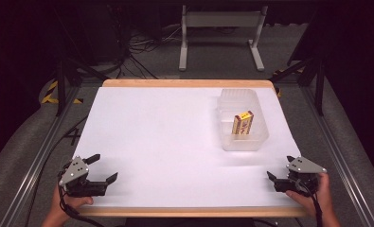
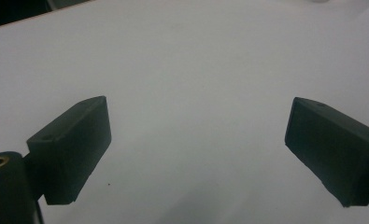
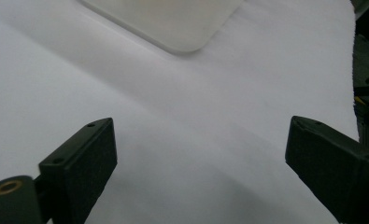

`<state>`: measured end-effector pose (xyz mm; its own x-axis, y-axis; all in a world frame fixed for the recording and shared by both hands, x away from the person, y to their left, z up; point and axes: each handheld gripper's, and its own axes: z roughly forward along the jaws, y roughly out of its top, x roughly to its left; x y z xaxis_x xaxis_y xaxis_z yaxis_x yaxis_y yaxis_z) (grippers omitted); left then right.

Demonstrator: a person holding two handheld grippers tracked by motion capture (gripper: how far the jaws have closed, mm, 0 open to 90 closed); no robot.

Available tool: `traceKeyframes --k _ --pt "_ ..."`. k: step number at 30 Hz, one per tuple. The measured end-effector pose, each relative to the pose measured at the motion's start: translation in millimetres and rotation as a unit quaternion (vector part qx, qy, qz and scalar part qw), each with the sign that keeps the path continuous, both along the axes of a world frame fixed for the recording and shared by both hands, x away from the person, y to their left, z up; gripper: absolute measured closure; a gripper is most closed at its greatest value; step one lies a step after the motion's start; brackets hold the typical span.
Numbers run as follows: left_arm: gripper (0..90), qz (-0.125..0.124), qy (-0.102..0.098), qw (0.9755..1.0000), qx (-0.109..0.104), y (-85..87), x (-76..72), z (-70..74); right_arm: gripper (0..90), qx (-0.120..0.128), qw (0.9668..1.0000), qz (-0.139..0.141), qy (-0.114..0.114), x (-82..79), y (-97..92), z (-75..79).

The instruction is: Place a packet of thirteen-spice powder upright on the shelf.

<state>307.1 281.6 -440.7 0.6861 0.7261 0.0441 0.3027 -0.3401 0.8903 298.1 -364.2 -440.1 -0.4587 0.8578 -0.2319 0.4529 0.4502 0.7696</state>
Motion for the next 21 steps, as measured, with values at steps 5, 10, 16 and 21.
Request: traceKeyframes --k 5,10,16,21 --pt "7.7 0.0 -0.001 1.0 -0.002 0.7 -0.4 0.4 7.1 0.012 0.9995 -0.024 -0.017 -6.0 -5.2 -1.8" --pt "7.7 -0.001 -0.001 1.0 0.0 -0.4 -1.5 0.9 6.0 0.033 0.9979 -0.045 -0.034 -9.1 -10.7 -0.3" --pt "7.7 -0.006 -0.003 1.0 0.002 -1.0 -0.5 0.0 6.1 0.035 0.9972 -0.052 -0.04 -11.5 -9.7 1.7" --pt "7.7 -0.007 -0.003 1.0 0.0 -0.9 0.7 0.0 6.0 0.031 0.997 -0.055 -0.045 -14.0 -5.9 3.5"
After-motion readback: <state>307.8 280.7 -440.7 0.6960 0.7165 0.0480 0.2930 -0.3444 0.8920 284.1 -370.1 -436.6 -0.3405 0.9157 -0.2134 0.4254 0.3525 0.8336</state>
